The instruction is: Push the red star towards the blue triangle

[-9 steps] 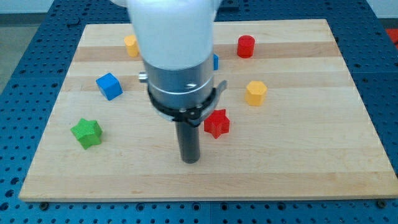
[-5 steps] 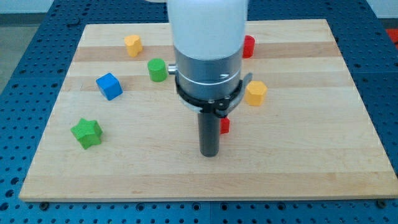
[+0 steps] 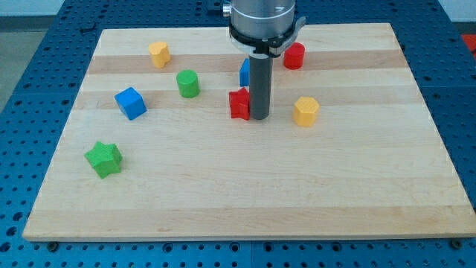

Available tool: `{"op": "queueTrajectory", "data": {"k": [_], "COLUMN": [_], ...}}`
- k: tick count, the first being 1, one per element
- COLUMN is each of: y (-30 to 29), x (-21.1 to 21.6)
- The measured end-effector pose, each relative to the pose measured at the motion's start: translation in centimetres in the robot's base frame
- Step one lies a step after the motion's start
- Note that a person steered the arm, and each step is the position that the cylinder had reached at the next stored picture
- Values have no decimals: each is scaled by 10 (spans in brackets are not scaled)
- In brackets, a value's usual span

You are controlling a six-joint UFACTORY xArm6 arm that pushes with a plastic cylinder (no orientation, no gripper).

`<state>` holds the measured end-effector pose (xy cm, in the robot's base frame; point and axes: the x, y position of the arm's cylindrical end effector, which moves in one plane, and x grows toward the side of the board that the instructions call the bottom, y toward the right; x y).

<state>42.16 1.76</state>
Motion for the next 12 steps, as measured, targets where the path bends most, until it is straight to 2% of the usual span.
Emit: {"op": "queueTrajectory", "data": {"k": [2,4,5,6,9,12], "y": [-39,-77,-95,-93,-10,5], "x": [8,35,8,-11,-43,-43]}}
